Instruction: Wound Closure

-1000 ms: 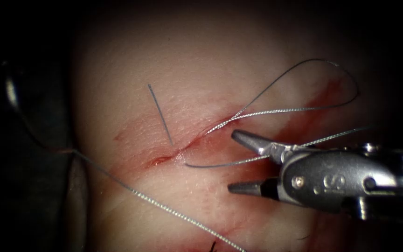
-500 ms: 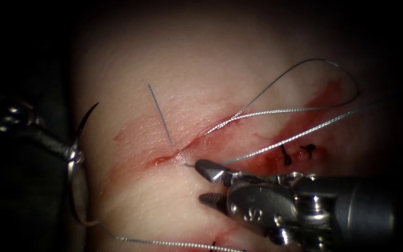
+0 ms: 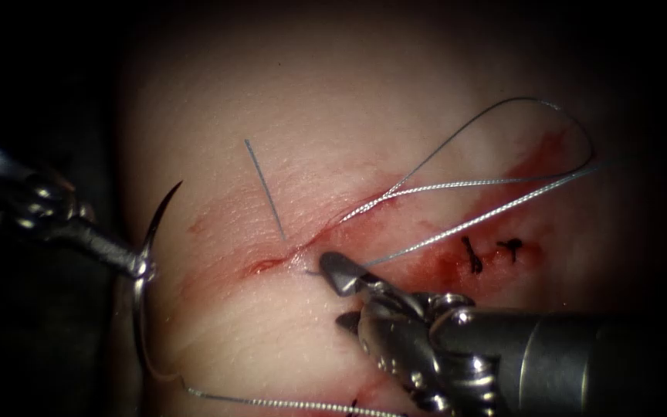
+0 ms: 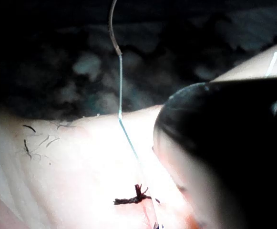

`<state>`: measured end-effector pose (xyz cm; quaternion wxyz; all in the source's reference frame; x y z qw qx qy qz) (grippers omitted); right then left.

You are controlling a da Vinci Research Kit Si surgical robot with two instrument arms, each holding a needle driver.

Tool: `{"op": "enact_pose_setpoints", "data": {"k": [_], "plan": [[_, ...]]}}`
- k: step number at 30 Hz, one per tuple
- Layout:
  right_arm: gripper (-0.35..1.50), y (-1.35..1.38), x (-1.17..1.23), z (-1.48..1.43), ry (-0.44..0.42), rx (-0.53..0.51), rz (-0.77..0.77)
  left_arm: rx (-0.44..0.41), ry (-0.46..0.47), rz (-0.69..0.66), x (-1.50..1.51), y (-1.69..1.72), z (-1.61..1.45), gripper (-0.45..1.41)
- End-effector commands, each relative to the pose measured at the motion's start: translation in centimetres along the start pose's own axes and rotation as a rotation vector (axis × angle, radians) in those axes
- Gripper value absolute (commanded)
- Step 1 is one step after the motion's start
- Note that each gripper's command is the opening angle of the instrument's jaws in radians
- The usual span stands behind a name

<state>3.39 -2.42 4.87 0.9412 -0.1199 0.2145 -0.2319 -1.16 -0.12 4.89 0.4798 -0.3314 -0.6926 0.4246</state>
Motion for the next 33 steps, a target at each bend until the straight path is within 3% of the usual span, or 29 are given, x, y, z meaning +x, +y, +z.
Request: {"op": "enact_pose_setpoints", "data": {"k": [1,7,11,13,16,27,33], "plan": [[0.93,0.03,0.11,0.05,-0.004,-0.031,0.001,-0.001,-0.003,0.000,0.03,-0.05,0.04,-0.45],[0.93,0.02,0.10,0.08,-0.027,-0.034,-0.003,0.001,-0.009,0.000,0.03,-0.05,0.05,-0.45],[0.71,0.03,0.07,0.16,-0.033,-0.034,-0.010,0.001,-0.013,0.000,0.03,-0.05,0.05,-0.45],[0.46,0.04,0.04,0.19,-0.036,-0.035,-0.008,0.001,-0.015,0.000,0.03,-0.05,0.05,-0.45],[-0.35,0.03,-0.01,0.22,-0.039,-0.036,-0.006,0.001,-0.017,0.000,0.03,-0.05,0.05,-0.45],[-0.35,0.04,-0.13,0.17,-0.040,-0.022,0.046,0.000,-0.021,-0.006,0.02,-0.05,0.06,-0.45],[-0.35,0.13,-0.56,0.04,-0.069,-0.017,0.092,0.000,-0.020,-0.006,0.02,-0.05,0.07,-0.45]]}}
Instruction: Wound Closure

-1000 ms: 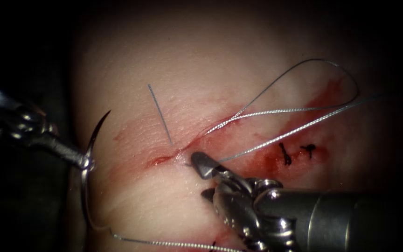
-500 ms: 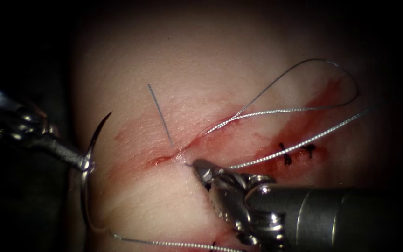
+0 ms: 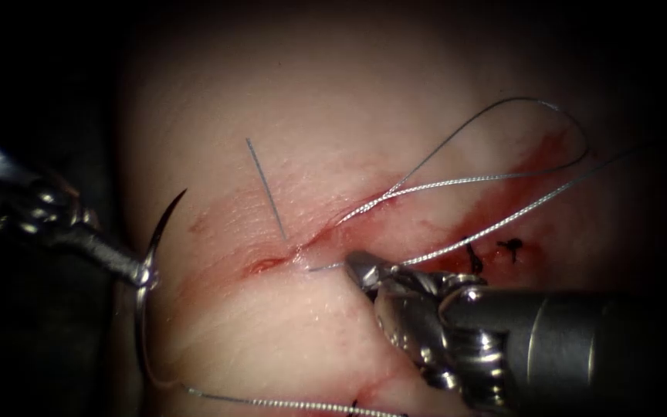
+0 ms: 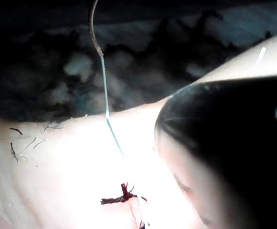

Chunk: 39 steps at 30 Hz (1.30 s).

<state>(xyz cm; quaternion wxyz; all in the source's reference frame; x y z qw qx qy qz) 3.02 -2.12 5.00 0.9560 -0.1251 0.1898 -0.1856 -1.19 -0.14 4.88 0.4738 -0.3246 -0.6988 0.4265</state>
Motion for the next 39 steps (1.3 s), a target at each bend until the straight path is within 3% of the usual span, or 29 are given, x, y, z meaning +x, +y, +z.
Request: {"op": "enact_pose_setpoints", "data": {"k": [1,7,19,20,28,33,37,38,39], "plan": [[-0.35,0.08,-0.18,0.05,-0.009,-0.002,0.018,0.003,0.001,0.000,0.03,-0.05,0.04,-0.45],[-0.35,0.22,-1.03,-0.11,-0.055,-0.003,0.091,0.006,0.001,0.000,0.04,-0.06,0.07,-0.45],[-0.35,0.28,-2.32,-0.31,-0.122,-0.016,0.217,0.007,0.006,0.001,0.07,-0.07,0.12,-0.45],[-0.35,0.29,-2.61,-0.35,-0.143,-0.021,0.246,0.007,0.007,0.001,0.07,-0.07,0.12,-0.45],[-0.35,0.23,-3.85,-0.54,-0.199,-0.054,0.340,0.011,0.014,0.002,0.08,-0.07,0.13,-0.45],[-0.35,0.18,-4.36,-0.64,-0.207,-0.062,0.379,0.013,0.018,0.004,0.09,-0.10,0.14,-0.45],[-0.35,0.15,-4.48,-0.68,-0.217,-0.064,0.395,0.013,0.021,0.005,0.09,-0.11,0.14,-0.45],[-0.28,0.14,-4.47,-0.69,-0.221,-0.066,0.396,0.013,0.021,0.005,0.09,-0.11,0.14,-0.45],[0.24,0.14,-4.45,-0.70,-0.219,-0.064,0.397,0.013,0.021,0.005,0.09,-0.11,0.14,-0.45]]}}
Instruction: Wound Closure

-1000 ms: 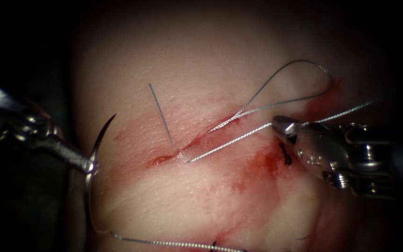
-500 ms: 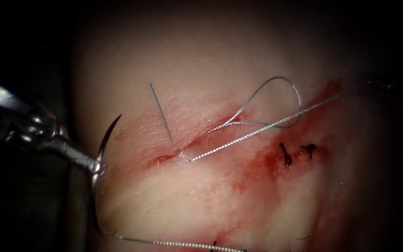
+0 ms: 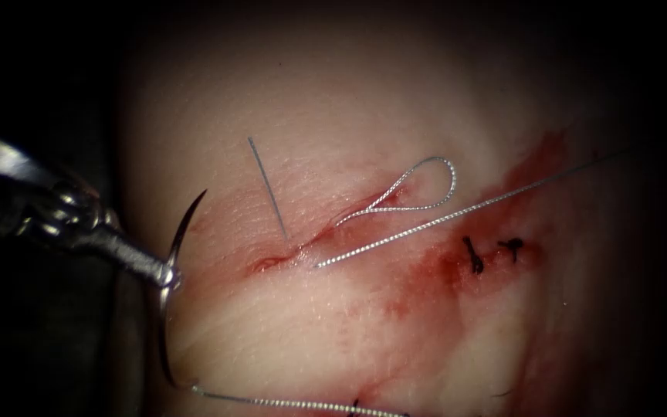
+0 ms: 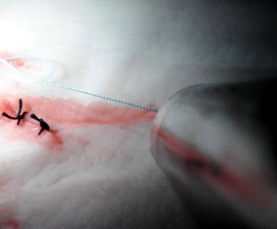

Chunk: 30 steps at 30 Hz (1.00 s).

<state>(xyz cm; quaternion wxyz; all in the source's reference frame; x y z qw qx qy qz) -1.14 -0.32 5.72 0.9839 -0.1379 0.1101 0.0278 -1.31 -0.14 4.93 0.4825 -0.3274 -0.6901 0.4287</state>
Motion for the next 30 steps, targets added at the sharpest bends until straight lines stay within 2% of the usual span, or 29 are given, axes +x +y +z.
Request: {"op": "enact_pose_setpoints", "data": {"k": [1,2,5,7,8,10,14,16,18,19,20,21,22,23,24,26,30], "plan": [[0.74,-0.03,0.13,0.02,0.003,0.008,0.002,0.000,0.000,0.000,0.03,-0.05,0.04,-0.45],[1.13,-0.05,0.21,0.00,0.003,0.012,-0.017,0.000,0.000,0.000,0.03,-0.05,0.04,-0.45],[1.25,-0.15,0.49,-0.13,0.032,0.052,-0.042,0.000,0.000,0.001,0.03,-0.05,0.04,-0.45],[1.25,-0.25,0.74,-0.24,0.073,0.092,-0.033,0.000,0.000,0.001,0.03,-0.05,0.04,-0.45],[1.20,-0.40,1.09,-0.39,0.120,0.128,-0.017,0.000,0.000,0.001,0.03,-0.05,0.04,-0.45],[0.93,-0.55,1.44,-0.51,0.160,0.156,-0.005,0.000,-0.001,0.001,0.03,-0.06,0.04,-0.45],[0.76,-0.90,2.37,-0.71,0.283,0.231,0.002,0.001,0.000,0.002,0.03,-0.07,0.04,-0.45],[0.61,-1.04,2.76,-0.76,0.326,0.247,-0.002,0.001,0.000,0.002,0.03,-0.07,0.04,-0.45],[0.66,-1.22,3.17,-0.82,0.365,0.233,-0.027,0.001,0.000,0.002,0.03,-0.07,0.04,-0.45],[0.58,-1.29,3.33,-0.85,0.383,0.219,-0.036,0.001,0.000,0.002,0.03,-0.07,0.04,-0.45],[0.71,-1.37,3.48,-0.87,0.404,0.200,-0.045,0.001,0.000,0.002,0.03,-0.07,0.04,-0.45],[0.74,-1.47,3.66,-0.90,0.439,0.164,-0.054,0.001,0.000,0.002,0.03,-0.07,0.04,-0.45],[0.91,-1.60,3.90,-0.93,0.474,0.145,-0.076,0.001,0.001,0.003,0.03,-0.07,0.05,-0.45],[0.88,-1.67,4.03,-0.95,0.491,0.147,-0.095,0.001,0.001,0.003,0.03,-0.08,0.05,-0.45],[0.93,-1.71,4.11,-0.95,0.503,0.148,-0.108,0.001,0.001,0.003,0.03,-0.08,0.05,-0.45],[0.76,-1.79,4.24,-0.97,0.530,0.159,-0.140,0.001,0.001,0.003,0.03,-0.08,0.05,-0.45],[0.90,-1.84,4.39,-0.96,0.528,0.143,-0.191,0.005,0.001,0.003,0.03,-0.09,0.06,-0.45]]}}
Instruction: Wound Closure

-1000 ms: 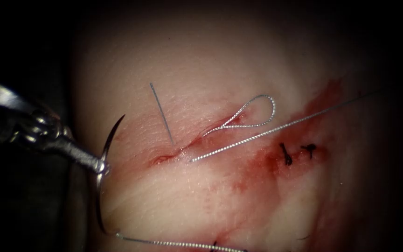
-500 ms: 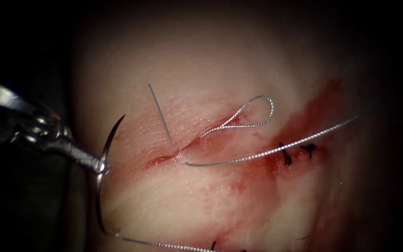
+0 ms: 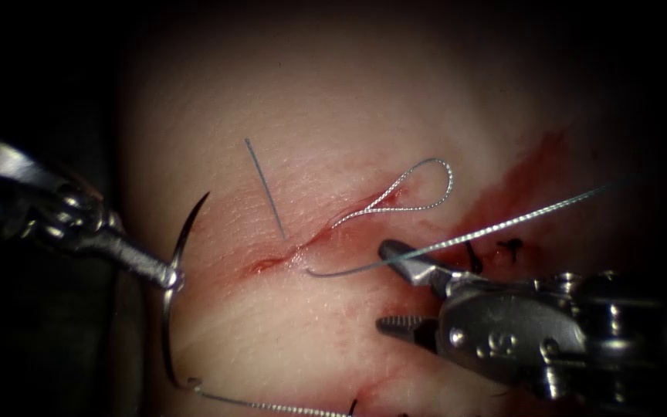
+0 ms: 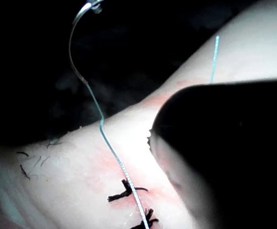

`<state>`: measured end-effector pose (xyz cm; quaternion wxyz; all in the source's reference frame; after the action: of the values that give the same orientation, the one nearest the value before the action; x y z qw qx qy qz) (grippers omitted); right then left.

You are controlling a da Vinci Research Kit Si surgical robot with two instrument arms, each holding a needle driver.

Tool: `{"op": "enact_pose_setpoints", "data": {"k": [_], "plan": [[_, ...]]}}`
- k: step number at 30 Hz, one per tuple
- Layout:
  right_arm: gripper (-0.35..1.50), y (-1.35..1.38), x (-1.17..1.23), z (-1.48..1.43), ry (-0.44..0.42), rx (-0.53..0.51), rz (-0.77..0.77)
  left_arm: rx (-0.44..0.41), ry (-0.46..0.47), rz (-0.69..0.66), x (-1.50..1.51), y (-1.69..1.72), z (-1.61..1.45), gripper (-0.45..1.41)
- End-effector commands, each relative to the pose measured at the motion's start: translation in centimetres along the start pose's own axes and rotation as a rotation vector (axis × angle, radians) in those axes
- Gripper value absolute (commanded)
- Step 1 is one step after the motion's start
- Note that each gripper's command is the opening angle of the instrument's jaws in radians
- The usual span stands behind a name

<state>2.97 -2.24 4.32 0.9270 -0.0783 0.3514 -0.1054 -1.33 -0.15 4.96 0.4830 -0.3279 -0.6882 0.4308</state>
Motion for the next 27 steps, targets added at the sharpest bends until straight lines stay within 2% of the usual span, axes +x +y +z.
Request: {"op": "enact_pose_setpoints", "data": {"k": [1,8,11,12,15,18,22,24,27], "plan": [[0.91,0.02,0.11,0.10,-0.005,-0.003,-0.016,0.000,0.000,0.000,0.03,-0.06,0.04,-0.45],[0.91,0.00,0.21,0.18,0.009,0.008,-0.059,0.000,0.000,0.000,0.03,-0.06,0.04,-0.45],[0.90,-0.18,0.28,0.26,0.009,0.017,-0.081,0.000,0.000,0.000,0.03,-0.06,0.04,-0.45],[0.93,-0.36,0.31,0.35,-0.009,0.045,-0.048,0.000,0.000,0.000,0.03,-0.06,0.04,-0.45],[0.93,-0.58,0.31,0.49,-0.035,0.075,-0.067,0.000,0.000,0.000,0.03,-0.06,0.04,-0.45],[0.95,-0.71,0.29,0.61,-0.041,0.075,-0.058,0.000,0.000,0.000,0.03,-0.06,0.04,-0.45],[0.95,-0.76,0.24,0.65,-0.055,0.067,0.059,0.000,0.000,0.000,0.03,-0.06,0.04,-0.45],[0.96,-0.78,0.16,0.66,-0.092,0.034,0.143,0.000,0.000,0.000,0.03,-0.06,0.04,-0.45],[1.00,-0.78,0.00,0.66,-0.109,0.016,0.148,0.000,0.000,0.000,0.03,-0.06,0.04,-0.45]]}}
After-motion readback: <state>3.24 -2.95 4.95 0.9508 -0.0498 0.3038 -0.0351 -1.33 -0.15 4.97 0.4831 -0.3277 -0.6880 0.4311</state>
